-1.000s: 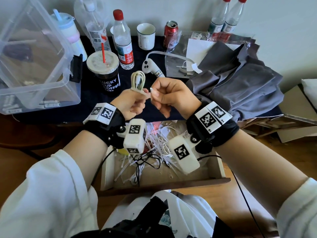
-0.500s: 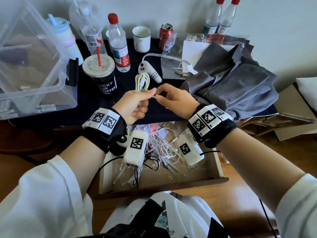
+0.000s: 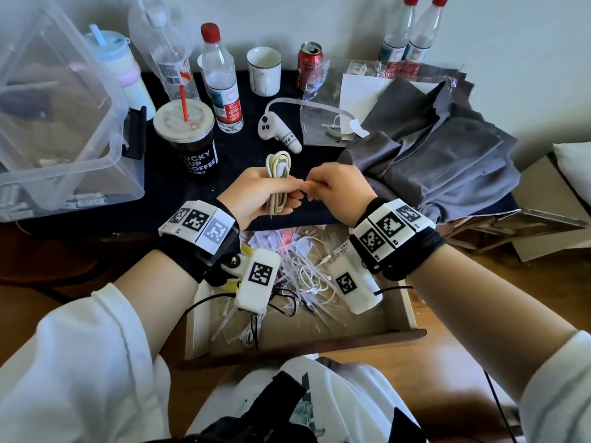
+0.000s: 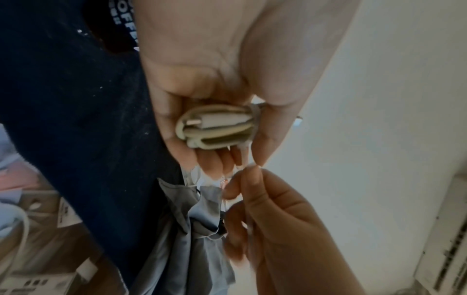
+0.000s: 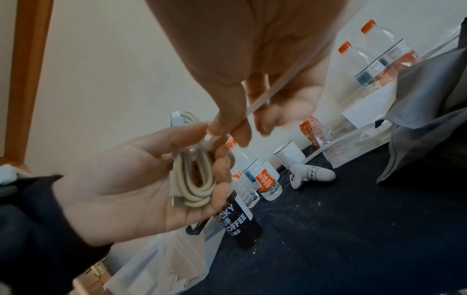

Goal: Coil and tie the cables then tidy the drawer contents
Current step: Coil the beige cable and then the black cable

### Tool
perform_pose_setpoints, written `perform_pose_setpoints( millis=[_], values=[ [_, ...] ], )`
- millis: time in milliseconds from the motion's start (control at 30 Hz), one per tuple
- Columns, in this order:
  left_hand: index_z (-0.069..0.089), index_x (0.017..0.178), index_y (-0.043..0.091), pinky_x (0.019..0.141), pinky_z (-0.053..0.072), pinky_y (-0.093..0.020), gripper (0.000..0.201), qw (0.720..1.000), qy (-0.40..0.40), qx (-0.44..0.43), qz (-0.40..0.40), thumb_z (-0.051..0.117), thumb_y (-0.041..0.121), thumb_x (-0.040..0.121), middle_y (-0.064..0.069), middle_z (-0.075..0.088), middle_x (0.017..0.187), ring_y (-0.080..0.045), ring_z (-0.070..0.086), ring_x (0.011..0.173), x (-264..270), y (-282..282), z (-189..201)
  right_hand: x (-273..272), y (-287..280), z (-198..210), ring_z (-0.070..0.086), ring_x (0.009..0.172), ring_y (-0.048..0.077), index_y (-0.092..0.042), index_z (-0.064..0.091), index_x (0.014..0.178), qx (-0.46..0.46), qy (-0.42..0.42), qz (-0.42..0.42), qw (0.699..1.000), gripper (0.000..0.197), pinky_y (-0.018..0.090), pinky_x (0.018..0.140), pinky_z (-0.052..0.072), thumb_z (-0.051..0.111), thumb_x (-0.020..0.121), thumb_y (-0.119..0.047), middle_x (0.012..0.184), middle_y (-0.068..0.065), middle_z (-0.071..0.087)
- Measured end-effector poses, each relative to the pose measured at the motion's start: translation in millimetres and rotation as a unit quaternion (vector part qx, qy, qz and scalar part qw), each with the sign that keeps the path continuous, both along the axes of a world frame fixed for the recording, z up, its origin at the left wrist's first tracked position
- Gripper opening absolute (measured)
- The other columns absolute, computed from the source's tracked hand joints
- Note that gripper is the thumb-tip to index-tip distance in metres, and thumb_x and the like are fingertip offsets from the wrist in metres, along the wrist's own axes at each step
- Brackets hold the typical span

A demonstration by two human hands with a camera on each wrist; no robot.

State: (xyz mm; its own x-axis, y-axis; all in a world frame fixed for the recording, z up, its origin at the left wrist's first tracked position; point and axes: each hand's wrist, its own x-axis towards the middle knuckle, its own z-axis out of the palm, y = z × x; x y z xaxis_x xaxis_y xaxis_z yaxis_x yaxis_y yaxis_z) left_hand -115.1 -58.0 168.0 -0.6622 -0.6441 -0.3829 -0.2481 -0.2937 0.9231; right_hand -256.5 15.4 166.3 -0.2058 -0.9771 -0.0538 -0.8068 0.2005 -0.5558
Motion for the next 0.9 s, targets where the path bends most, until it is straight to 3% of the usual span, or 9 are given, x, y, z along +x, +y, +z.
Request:
perform_pose_setpoints(
  millis=[67,133,200,300,367,500,700,800,900],
  values=[
    [0.067,0.081,0.008,0.066,0.056,-0.026,0.015,1.000,0.005,0.006,-0.009,0.059,0.016,0.091,-0.001,0.068,0.065,-0.012,0.066,0.064,1.2,0.5,3.9,5.1,3.2,5.6,0.046,0.063,0.014,-0.020,0.048,0.059,0.012,-0.005,-0.012,1.000,0.037,0.032,0.064,0.040,0.048,0.094,-0.030,0.059,-0.005,0.046],
    [0.064,0.082,0.005,0.056,0.056,-0.023,0.020,0.999,0.012,0.023,-0.019,0.056,0.020,0.092,-0.002,0.067,0.062,-0.012,0.065,0.056,2.2,2.4,9.0,9.3,5.0,11.0,0.036,0.053,0.012,-0.020,0.040,0.051,-0.003,-0.079,-0.035,0.996,0.044,0.030,0.058,0.032,0.050,0.092,-0.029,0.052,-0.001,0.037],
    [0.061,0.081,0.004,0.049,0.054,-0.022,0.024,0.998,0.017,0.041,-0.034,0.054,0.023,0.093,-0.004,0.066,0.061,-0.012,0.063,0.051,3.2,5.4,15.6,10.8,6.4,16.8,0.031,0.049,0.011,-0.020,0.040,0.042,-0.022,-0.178,-0.049,0.983,0.049,0.029,0.057,0.030,0.054,0.089,-0.024,0.050,0.002,0.034],
    [0.058,0.076,0.004,0.045,0.052,-0.021,0.025,0.996,0.024,0.062,-0.054,0.051,0.022,0.093,-0.005,0.066,0.059,-0.011,0.062,0.047,5.6,8.5,24.6,9.2,10.3,22.2,0.028,0.037,0.005,-0.019,0.047,0.033,-0.019,-0.283,-0.048,0.958,0.056,0.017,0.044,0.026,0.054,0.088,-0.014,0.038,-0.010,0.031],
    [0.057,0.074,0.004,0.044,0.051,-0.020,0.025,0.996,0.025,0.066,-0.062,0.049,0.019,0.094,-0.004,0.064,0.057,-0.012,0.062,0.046,7.1,9.8,28.9,8.4,13.6,24.3,0.023,0.035,0.005,-0.018,0.041,0.035,-0.025,-0.323,-0.046,0.945,0.056,0.011,0.039,0.021,0.053,0.088,-0.008,0.037,-0.012,0.027],
    [0.056,0.073,0.002,0.041,0.051,-0.020,0.025,0.997,0.008,0.056,-0.046,0.049,0.014,0.094,-0.002,0.062,0.052,-0.014,0.063,0.045,9.2,12.3,32.0,9.5,20.7,27.2,0.019,0.039,0.004,-0.016,0.030,0.044,-0.048,-0.334,-0.028,0.941,0.050,0.012,0.040,0.019,0.055,0.086,-0.003,0.040,-0.011,0.023],
    [0.053,0.069,0.001,0.039,0.047,-0.020,0.027,0.997,0.008,0.068,-0.044,0.048,0.012,0.094,-0.003,0.058,0.051,-0.013,0.060,0.041,10.5,15.6,29.3,14.9,36.0,35.6,0.016,0.041,0.004,-0.015,0.025,0.047,-0.065,-0.348,0.015,0.935,0.038,0.014,0.041,0.017,0.053,0.072,-0.018,0.043,-0.013,0.018],
    [0.053,0.070,0.002,0.039,0.045,-0.019,0.027,0.996,0.007,0.079,-0.036,0.048,0.013,0.094,-0.002,0.057,0.051,-0.012,0.058,0.041,9.9,17.5,24.6,13.9,34.8,30.2,0.018,0.040,0.005,-0.015,0.027,0.046,-0.054,-0.334,0.002,0.941,0.039,0.013,0.041,0.019,0.055,0.074,-0.020,0.042,-0.011,0.020],
    [0.055,0.073,0.003,0.039,0.045,-0.019,0.028,0.995,0.017,0.087,-0.040,0.048,0.019,0.095,-0.002,0.058,0.054,-0.010,0.056,0.042,14.6,17.3,18.3,12.1,35.1,20.3,0.019,0.039,0.003,-0.013,0.030,0.047,-0.047,-0.353,-0.014,0.934,0.048,0.012,0.040,0.020,0.058,0.085,-0.009,0.041,-0.009,0.023]
  ],
)
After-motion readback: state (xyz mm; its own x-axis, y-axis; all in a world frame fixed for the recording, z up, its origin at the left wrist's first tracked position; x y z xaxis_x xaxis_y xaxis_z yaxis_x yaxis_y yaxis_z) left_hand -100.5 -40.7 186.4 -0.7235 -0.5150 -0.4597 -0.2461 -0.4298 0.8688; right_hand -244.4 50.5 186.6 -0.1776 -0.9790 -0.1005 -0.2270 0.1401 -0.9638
